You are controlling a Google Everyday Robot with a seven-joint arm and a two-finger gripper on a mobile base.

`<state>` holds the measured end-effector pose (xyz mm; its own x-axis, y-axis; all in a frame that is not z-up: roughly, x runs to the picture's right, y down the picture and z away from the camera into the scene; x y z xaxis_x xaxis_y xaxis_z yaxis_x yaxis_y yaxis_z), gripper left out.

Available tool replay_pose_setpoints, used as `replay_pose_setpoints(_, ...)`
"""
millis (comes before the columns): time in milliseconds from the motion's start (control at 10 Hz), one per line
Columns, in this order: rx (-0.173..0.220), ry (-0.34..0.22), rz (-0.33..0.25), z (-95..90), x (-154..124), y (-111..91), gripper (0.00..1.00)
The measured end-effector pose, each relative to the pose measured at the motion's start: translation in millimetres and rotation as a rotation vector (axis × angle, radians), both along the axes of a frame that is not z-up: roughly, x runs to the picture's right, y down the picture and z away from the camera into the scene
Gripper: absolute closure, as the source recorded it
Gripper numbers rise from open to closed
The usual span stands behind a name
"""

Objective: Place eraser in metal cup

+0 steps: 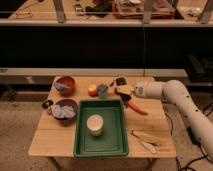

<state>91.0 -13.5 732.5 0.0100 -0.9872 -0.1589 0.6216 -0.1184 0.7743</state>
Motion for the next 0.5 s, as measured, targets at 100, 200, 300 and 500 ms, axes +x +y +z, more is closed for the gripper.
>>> replay_pose_setpoints(100,0.040,-0.029,-0.015,1.5,-12.6,-9.0,1.00)
replay_pose_setpoints(200,0.090,-0.071,-0.037,2.5,-35.0,-21.4,1.00)
replay_pose_setpoints(300,0.119,-0.098,-0.054,2.7,-53.3,-28.6,1.00)
replay_pose_setpoints(500,0.200,-0.174,-0.113,2.5,-110.9,-48.7,1.00)
